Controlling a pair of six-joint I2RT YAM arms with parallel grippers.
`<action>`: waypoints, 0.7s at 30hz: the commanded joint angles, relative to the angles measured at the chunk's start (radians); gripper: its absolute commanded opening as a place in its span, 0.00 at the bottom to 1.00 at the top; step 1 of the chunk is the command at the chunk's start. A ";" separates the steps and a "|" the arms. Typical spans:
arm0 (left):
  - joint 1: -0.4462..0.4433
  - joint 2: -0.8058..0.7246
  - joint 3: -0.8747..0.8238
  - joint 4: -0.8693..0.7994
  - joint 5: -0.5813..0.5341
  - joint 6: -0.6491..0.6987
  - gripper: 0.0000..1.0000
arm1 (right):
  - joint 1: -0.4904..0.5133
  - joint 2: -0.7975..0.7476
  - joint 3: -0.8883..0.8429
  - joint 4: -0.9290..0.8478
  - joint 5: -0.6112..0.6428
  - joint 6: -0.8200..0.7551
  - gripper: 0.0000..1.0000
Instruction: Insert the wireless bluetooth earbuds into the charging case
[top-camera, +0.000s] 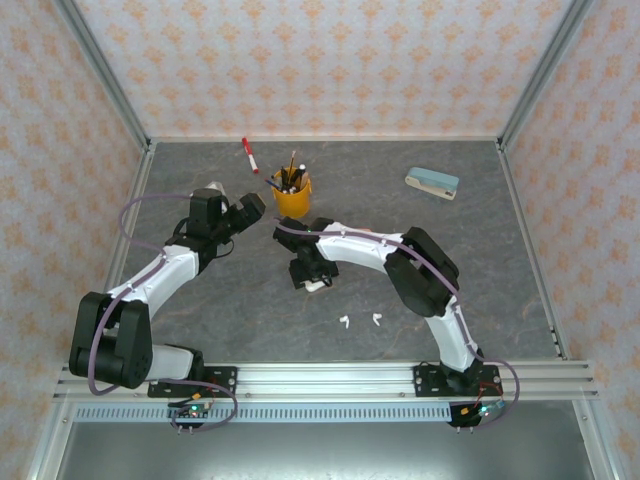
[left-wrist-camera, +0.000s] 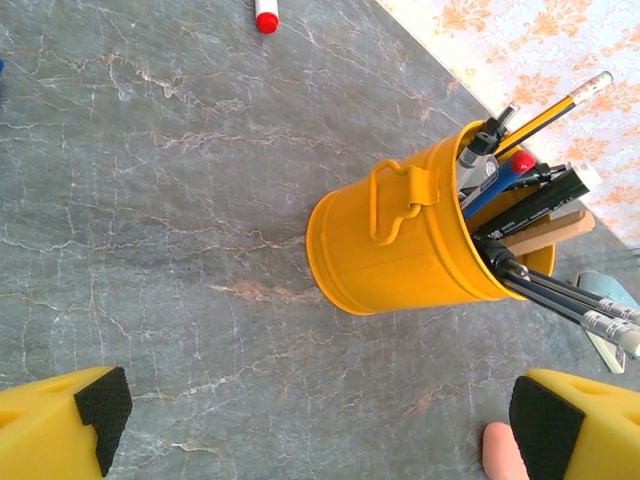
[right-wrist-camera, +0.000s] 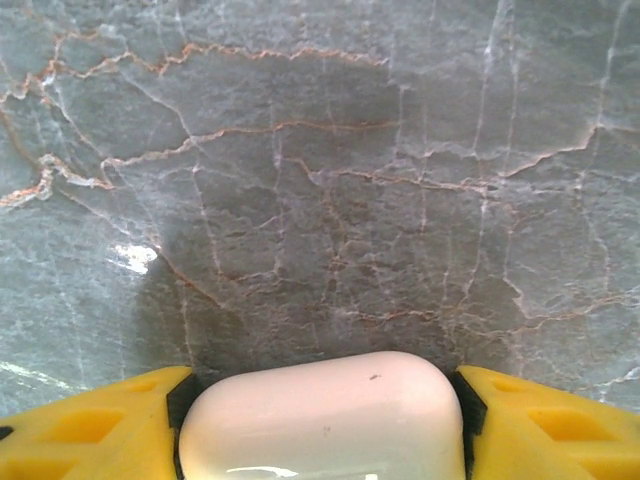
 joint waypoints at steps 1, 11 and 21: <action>0.009 -0.030 -0.020 -0.016 0.028 -0.010 1.00 | -0.005 -0.029 -0.042 0.023 0.021 0.109 0.61; 0.005 -0.020 -0.105 0.091 0.094 -0.059 1.00 | -0.051 -0.172 -0.129 0.121 0.120 0.335 0.59; -0.158 0.067 -0.241 0.410 0.092 -0.108 0.99 | -0.147 -0.306 -0.243 0.293 0.129 0.628 0.59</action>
